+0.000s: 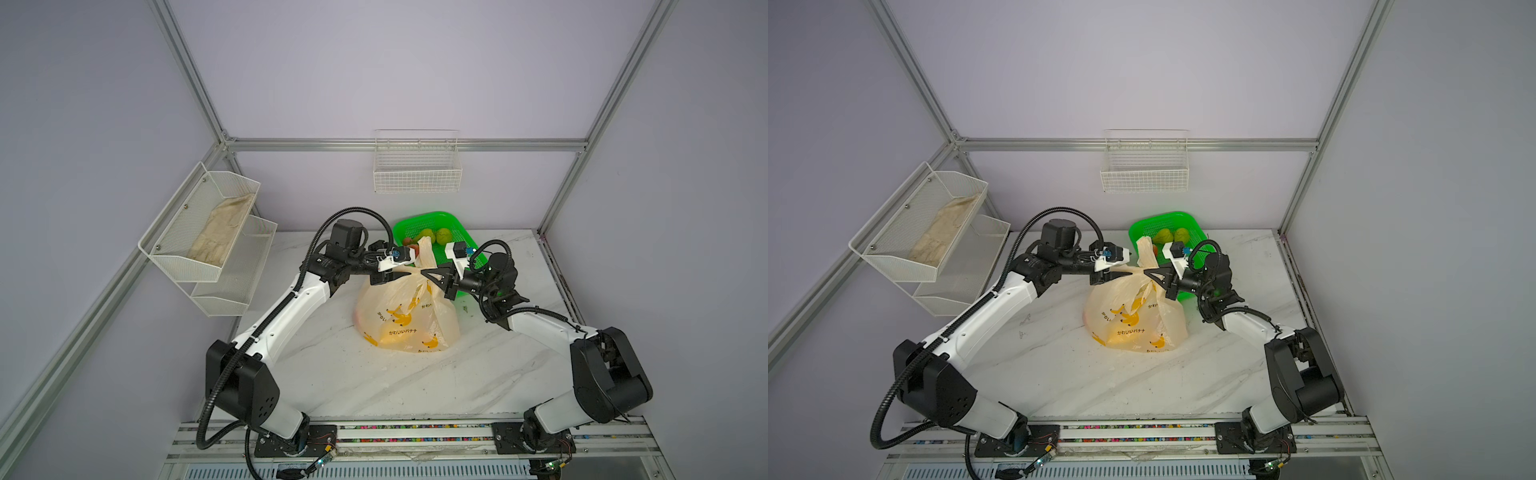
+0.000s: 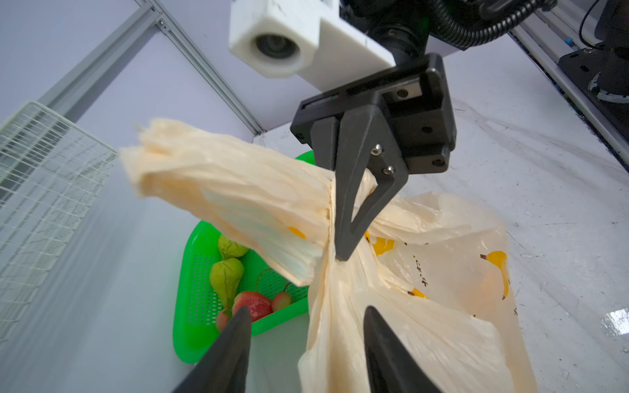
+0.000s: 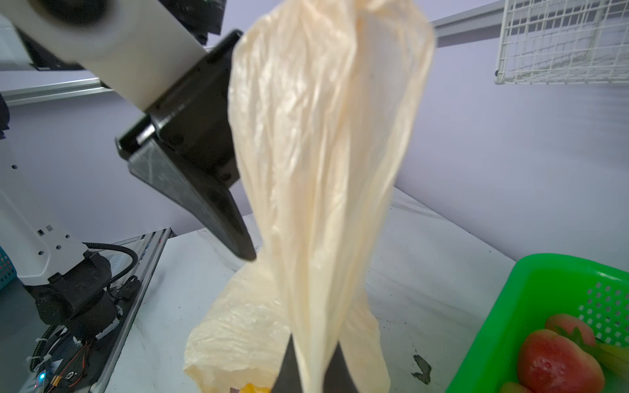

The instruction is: Place the fake fruits into the plastic bag and tie a complex knot

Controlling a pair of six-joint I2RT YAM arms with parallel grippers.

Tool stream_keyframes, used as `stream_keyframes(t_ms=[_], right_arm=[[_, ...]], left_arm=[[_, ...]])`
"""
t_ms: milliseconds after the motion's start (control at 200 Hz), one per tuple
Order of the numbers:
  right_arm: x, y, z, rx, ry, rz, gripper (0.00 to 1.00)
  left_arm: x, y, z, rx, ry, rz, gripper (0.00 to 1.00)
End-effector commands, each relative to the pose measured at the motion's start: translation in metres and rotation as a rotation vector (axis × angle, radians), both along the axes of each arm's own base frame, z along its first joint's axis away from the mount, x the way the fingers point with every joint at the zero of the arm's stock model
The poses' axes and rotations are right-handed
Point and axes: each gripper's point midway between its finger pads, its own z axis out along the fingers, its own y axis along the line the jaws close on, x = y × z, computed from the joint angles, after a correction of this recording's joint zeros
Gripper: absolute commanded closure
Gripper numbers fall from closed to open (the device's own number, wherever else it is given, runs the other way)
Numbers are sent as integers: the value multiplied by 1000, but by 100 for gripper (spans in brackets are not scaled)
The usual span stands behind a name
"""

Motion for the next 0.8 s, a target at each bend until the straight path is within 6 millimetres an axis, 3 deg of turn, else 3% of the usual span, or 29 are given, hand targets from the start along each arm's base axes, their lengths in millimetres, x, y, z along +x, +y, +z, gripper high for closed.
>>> stream_keyframes(t_ms=[0,20,45,100,235,260,390,550,795], right_arm=[[-4,-1,21,-4,-64,-12,100],[-4,-2,21,-7,-64,-12,100],[-4,-2,21,-10,-63,-12,100],[-6,-1,20,-18,-63,-2,100],[-6,4,16,-34,-62,13,100],[-7,5,17,-34,-64,16,100],[-11,7,23,-37,-84,18,100],[-17,10,25,-66,-97,32,100],[-17,11,21,-89,-91,26,100]], left_arm=[[-14,13,26,-81,44,33,34],[-14,13,25,-84,60,39,31],[-22,17,38,-103,39,41,28],[-25,16,39,-113,50,35,23],[-22,12,53,-169,115,39,18],[-16,5,44,-174,164,26,17],[-15,-15,57,-243,294,-10,12],[-3,-23,57,-248,355,3,7],[-9,-42,73,-274,459,-133,11]])
